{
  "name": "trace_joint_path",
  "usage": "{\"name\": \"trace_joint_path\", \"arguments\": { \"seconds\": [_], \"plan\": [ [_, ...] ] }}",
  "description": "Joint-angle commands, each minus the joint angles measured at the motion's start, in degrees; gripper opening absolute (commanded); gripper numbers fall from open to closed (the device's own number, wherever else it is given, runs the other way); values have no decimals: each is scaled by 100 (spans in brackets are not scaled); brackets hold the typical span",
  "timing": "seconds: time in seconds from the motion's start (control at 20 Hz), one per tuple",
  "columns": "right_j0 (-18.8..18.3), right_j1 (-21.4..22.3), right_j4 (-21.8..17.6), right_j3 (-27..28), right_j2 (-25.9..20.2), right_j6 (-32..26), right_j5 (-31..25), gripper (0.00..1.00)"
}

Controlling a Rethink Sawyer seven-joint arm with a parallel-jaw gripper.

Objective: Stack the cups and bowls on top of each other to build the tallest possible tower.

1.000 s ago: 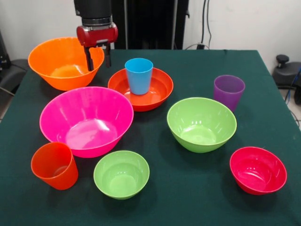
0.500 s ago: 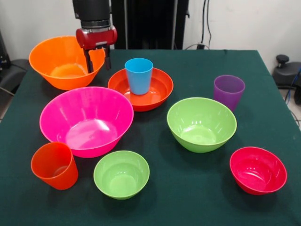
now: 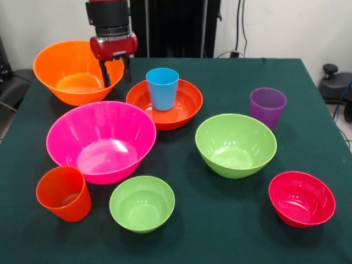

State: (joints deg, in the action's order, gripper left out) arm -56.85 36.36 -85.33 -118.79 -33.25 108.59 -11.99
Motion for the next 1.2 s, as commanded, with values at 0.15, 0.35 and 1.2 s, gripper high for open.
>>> {"name": "trace_joint_path", "arguments": {
  "seconds": [0.15,0.35,1.2],
  "plan": [
    [359,-511,-722,572,435,-329,89,100],
    [224,-562,-510,522,402,-556,135,100],
    [-23,-476,158,392,224,-1489,-326,0]
  ]
}}
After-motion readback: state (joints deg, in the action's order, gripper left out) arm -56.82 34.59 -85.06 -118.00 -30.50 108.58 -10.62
